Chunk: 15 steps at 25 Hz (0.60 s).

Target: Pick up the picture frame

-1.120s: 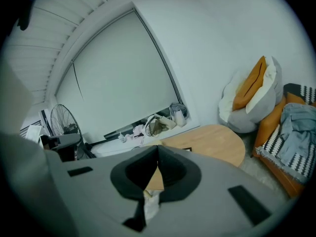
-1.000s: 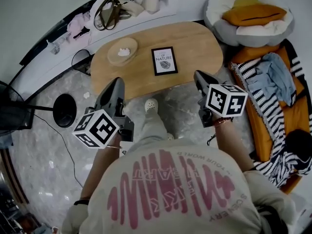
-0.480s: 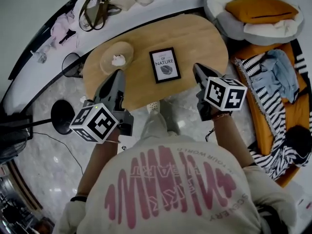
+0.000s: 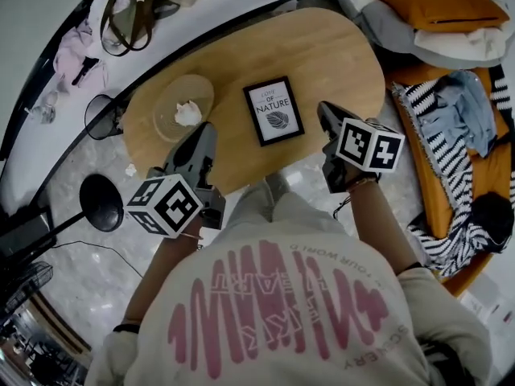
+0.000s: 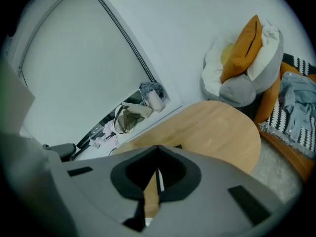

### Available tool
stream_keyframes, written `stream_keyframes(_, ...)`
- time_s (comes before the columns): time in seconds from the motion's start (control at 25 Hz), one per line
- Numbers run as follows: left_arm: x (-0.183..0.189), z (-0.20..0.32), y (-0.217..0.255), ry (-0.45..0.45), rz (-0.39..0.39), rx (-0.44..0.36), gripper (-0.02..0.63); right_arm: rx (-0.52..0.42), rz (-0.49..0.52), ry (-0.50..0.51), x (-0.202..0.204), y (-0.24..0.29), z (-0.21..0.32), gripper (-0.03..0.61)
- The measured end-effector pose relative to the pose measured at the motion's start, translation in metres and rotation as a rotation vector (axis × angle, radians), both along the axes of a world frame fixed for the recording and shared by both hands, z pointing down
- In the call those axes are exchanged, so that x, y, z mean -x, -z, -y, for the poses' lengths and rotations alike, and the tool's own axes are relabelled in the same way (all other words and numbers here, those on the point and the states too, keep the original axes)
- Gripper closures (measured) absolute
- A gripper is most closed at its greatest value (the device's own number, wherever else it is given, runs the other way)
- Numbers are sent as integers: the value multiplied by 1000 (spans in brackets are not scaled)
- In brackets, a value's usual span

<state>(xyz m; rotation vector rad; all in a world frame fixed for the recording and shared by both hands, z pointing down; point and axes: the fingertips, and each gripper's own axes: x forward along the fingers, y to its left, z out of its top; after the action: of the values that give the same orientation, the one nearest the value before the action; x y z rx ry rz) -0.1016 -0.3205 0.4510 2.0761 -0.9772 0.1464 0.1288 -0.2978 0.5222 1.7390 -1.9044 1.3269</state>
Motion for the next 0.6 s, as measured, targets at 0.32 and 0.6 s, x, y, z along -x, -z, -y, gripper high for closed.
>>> stream_keyframes(0.32,-33,20,-46,-85,16,78,611,101,-22,48,1,-45,17,574)
stream_keyframes(0.6,-38,37,-80,-41,53,166,611,212,-10,141,12,-112,30,572)
